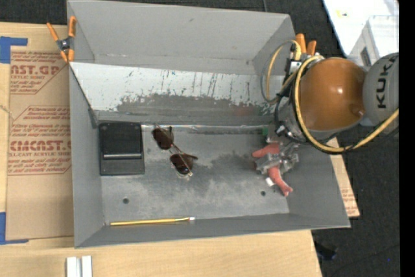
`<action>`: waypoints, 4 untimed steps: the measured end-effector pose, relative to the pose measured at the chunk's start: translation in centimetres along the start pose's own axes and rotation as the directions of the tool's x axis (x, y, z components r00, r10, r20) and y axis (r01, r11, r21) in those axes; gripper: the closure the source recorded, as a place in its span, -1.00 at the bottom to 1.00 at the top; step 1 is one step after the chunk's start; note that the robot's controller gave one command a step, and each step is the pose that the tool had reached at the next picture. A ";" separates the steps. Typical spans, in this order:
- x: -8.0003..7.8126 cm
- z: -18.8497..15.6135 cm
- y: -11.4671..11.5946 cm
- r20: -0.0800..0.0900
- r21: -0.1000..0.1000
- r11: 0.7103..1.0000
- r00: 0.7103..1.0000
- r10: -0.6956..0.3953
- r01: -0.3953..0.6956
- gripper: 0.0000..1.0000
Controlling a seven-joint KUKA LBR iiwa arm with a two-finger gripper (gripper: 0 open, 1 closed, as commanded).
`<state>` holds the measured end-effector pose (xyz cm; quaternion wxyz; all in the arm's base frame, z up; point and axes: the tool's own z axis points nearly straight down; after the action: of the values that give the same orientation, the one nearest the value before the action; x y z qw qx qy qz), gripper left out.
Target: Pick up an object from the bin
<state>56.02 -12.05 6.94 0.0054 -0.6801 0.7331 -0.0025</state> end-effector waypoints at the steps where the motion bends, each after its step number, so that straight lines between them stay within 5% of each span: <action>1: -0.1 -0.2 0.0 0.002 0.000 1.000 1.000 0.002 -0.002 1.00; 4: -0.3 -3.9 0.2 0.005 -0.007 1.000 1.000 0.003 -0.003 1.00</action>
Offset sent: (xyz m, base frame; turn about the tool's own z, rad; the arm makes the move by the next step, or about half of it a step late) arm -0.0001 0.0003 0.0211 0.0016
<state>55.84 -11.70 10.79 0.0049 -0.6792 0.7340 0.0018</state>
